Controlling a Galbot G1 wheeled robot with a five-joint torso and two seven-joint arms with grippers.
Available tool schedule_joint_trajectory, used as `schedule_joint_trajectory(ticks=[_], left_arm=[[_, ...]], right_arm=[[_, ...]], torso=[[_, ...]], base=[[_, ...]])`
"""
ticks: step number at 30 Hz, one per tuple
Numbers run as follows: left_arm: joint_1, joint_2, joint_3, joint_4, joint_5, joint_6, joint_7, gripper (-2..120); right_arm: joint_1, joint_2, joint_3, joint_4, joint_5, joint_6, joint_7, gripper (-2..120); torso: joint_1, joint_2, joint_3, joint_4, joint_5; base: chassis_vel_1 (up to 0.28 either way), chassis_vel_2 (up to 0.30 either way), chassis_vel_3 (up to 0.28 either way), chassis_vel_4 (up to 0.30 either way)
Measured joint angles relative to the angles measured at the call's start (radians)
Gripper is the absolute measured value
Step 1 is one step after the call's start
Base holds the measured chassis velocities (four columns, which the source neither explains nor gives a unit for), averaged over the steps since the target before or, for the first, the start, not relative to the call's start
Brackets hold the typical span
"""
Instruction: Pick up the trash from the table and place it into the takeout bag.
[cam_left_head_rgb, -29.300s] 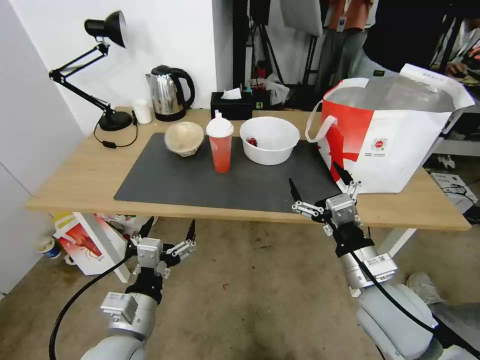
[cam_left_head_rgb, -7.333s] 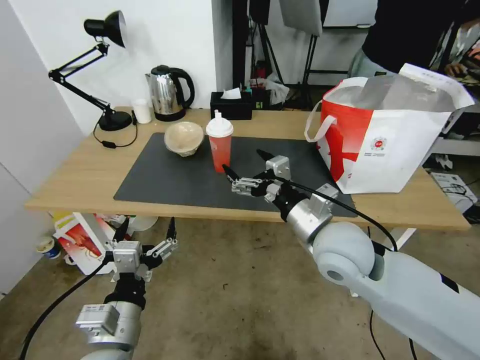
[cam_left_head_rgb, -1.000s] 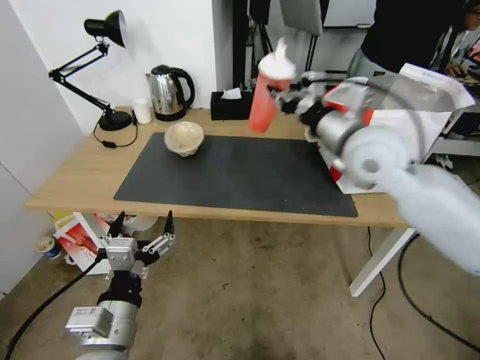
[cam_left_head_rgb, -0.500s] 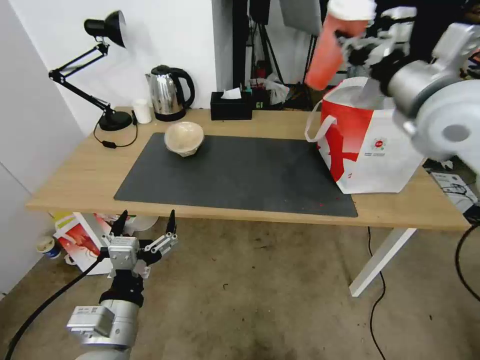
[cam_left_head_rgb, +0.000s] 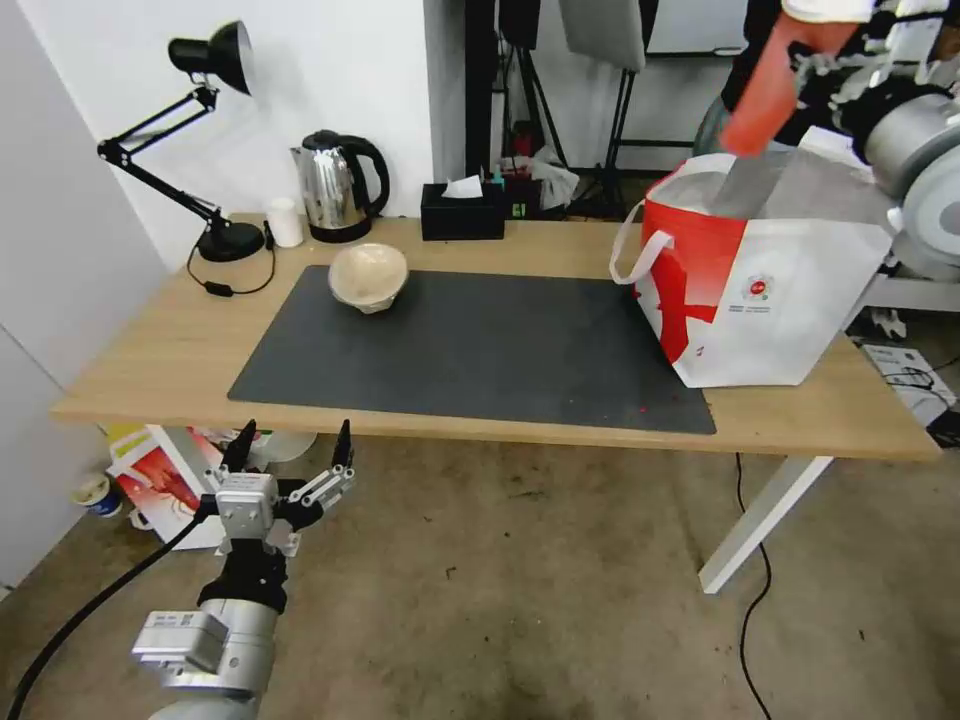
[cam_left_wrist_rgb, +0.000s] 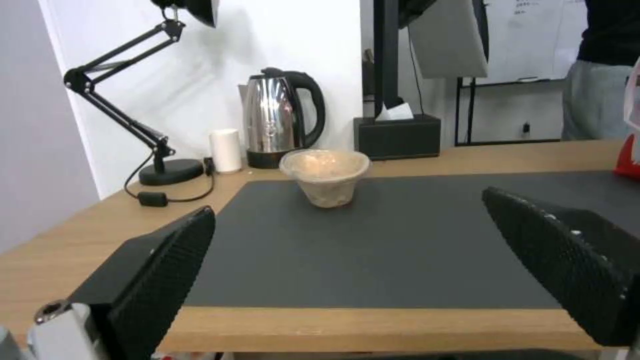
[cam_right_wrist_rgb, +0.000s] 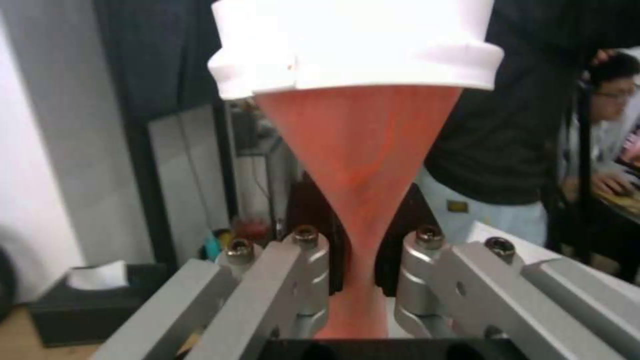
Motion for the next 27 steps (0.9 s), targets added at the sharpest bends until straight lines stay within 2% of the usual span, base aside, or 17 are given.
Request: schedule_joint_trajectory(ticks=[7,12,25,27], left_arm=[[0.0,0.0,-0.001,0.001,-0.002,0.0,0.0,100],[0.0,0.001,-0.002,0.002,-0.003,0.0,0.0,100],[0.004,0.002,-0.003,-0.002,-0.004,-0.001,0.0,100],[0.005,0.002,-0.005,-0.005,-0.005,-0.001,0.0,100]], right_arm=[[-0.033,0.026,0.002,-0.079,-0.045,0.001,-0.011,7],[-0.056,0.033,0.003,-0.089,-0.068,0.001,-0.017,7],[-0.184,0.01,0.038,0.008,-0.161,-0.007,-0.024,7],[-0.202,0.006,0.048,0.039,-0.166,-0.045,0.002,15]], torso=[[0.0,0.0,0.0,0.0001,-0.0002],[0.0,0.0,0.0,0.0002,-0.0003],[0.0,0.0,0.0,0.0,-0.0003],[0.0,0.0,0.0,0.0,-0.0004]], base=[[0.0,0.0,0.0,0.0],[0.0,0.0,0.0,0.0],[0.0,0.0,0.0,0.0],[0.0,0.0,0.0,0.0]])
